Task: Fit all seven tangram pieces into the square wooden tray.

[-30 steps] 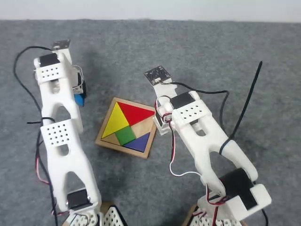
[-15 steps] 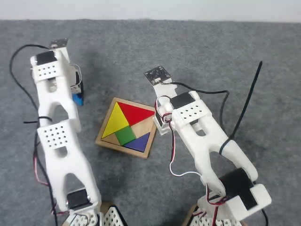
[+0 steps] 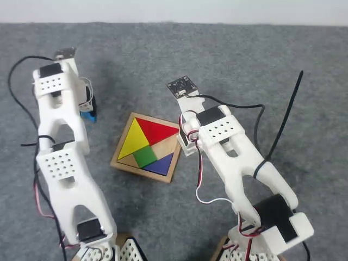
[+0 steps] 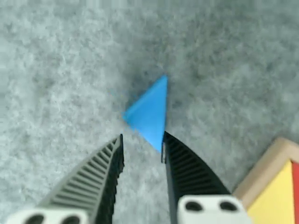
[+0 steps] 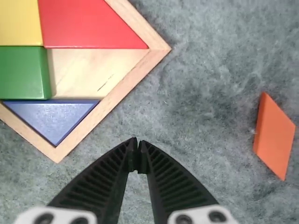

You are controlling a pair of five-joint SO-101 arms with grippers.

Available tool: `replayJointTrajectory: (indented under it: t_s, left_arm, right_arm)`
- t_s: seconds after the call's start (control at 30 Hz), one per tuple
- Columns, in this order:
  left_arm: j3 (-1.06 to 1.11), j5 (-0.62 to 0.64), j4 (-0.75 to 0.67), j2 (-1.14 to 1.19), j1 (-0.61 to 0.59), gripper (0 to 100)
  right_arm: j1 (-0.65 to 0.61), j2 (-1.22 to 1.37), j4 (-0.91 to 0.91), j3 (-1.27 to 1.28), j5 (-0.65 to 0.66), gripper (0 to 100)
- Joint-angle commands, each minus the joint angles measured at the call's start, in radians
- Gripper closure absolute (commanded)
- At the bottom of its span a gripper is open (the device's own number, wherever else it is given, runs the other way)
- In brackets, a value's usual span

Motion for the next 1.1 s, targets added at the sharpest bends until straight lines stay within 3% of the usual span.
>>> replayJointTrajectory:
  t_s: [0.0,0.2,0.6,1.07]
  left_arm:
    - [-0.007,0.032,-0.097,-0.015,-0.003,86]
    - [-0.128,0.054,-0.058,0.091,-0.003,86]
    - [-0.545,-0.006,0.213,0.354,0.008,86]
    - [-0.470,-0.005,0.212,0.333,0.015,86]
  right_arm:
    - [-0.001,-0.067,-0.008,-0.005,0.012,99.2]
    - [-0.001,-0.062,-0.008,-0.005,0.012,99.2]
    - [-0.001,-0.059,-0.010,-0.005,0.012,99.2]
    - [-0.001,-0.059,-0.010,-0.005,0.012,99.2]
